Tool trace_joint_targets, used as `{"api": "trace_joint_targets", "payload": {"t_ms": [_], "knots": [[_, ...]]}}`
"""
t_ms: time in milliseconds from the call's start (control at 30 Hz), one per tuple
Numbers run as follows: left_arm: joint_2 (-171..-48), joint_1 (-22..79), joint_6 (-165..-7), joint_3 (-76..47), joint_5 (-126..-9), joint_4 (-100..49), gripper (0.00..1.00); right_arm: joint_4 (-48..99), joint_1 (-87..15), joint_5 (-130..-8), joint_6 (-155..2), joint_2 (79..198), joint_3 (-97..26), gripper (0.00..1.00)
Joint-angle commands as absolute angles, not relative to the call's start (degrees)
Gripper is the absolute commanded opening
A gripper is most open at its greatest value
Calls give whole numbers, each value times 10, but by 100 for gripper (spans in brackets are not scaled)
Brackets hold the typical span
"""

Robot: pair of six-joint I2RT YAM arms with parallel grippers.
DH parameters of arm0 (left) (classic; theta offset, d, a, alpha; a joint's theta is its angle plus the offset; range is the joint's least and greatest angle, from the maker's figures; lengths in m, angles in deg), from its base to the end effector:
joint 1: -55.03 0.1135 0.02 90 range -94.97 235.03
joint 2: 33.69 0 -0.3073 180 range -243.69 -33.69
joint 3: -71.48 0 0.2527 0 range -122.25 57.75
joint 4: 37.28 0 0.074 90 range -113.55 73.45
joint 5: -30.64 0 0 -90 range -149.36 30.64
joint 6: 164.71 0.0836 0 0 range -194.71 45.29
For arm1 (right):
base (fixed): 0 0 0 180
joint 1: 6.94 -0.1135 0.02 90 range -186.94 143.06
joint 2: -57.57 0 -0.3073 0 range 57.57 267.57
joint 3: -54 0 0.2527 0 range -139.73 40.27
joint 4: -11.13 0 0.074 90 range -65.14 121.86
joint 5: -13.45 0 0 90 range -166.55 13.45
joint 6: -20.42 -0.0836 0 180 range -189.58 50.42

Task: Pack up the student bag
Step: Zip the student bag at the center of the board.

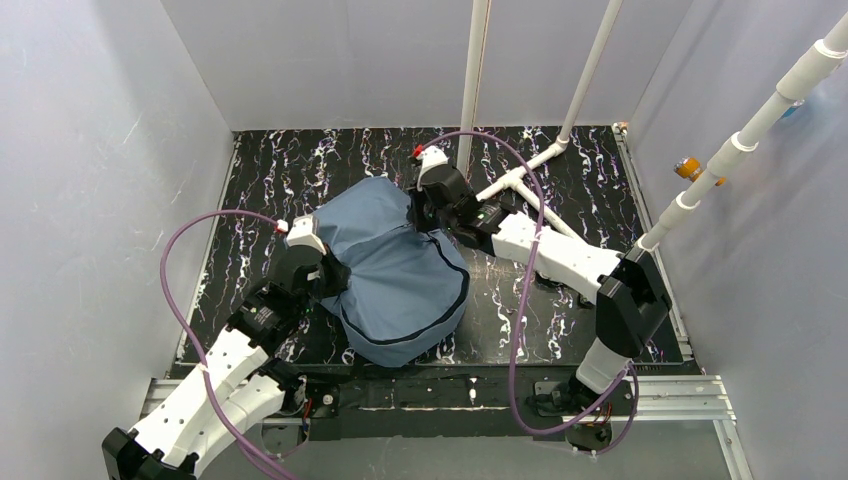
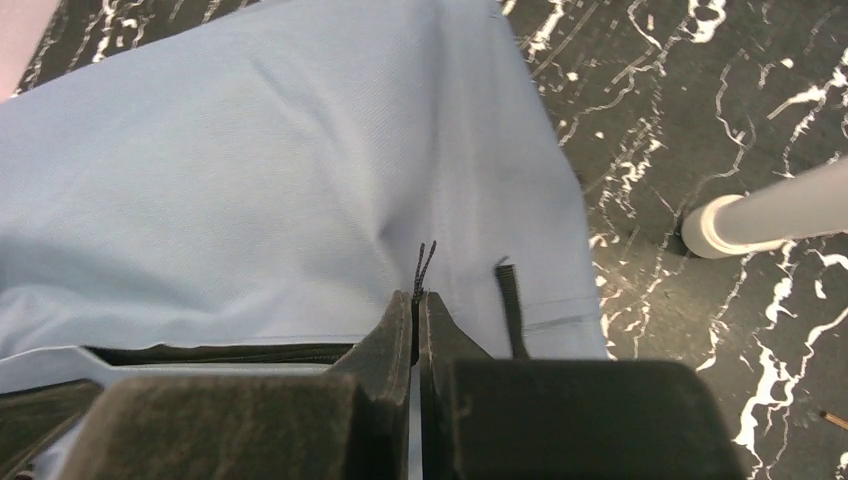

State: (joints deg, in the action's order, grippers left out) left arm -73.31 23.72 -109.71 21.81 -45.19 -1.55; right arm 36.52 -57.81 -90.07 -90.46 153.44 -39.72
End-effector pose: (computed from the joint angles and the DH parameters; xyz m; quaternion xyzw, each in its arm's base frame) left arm 0.1575 -0.0718 0.2864 -0.0927 0.8376 -0.2015 0.4993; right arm 0.2939 0.3303 0.3379 -0.1608 0.8360 0.2202 0.4762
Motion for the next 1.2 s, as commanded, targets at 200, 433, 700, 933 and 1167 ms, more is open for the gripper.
{"api": "trace_joint_targets", "payload": {"t_ms": [200, 433, 700, 933, 1167], "knots": [[-689, 244, -1077, 229, -394, 85, 0, 265, -464, -966, -878, 1488, -300, 1], [-686, 244, -1080, 231, -394, 86, 0, 263, -461, -928, -812, 1503, -289, 1], [-696, 244, -1074, 223, -398, 81, 0, 322, -464, -1007, -778, 1519, -305, 1], [-682, 244, -1074, 227, -390, 84, 0, 312, -463, -1028, -757, 1525, -259, 1], [-686, 244, -1079, 224, -396, 83, 0, 331, -468, -994, -755, 1525, -273, 1]]}}
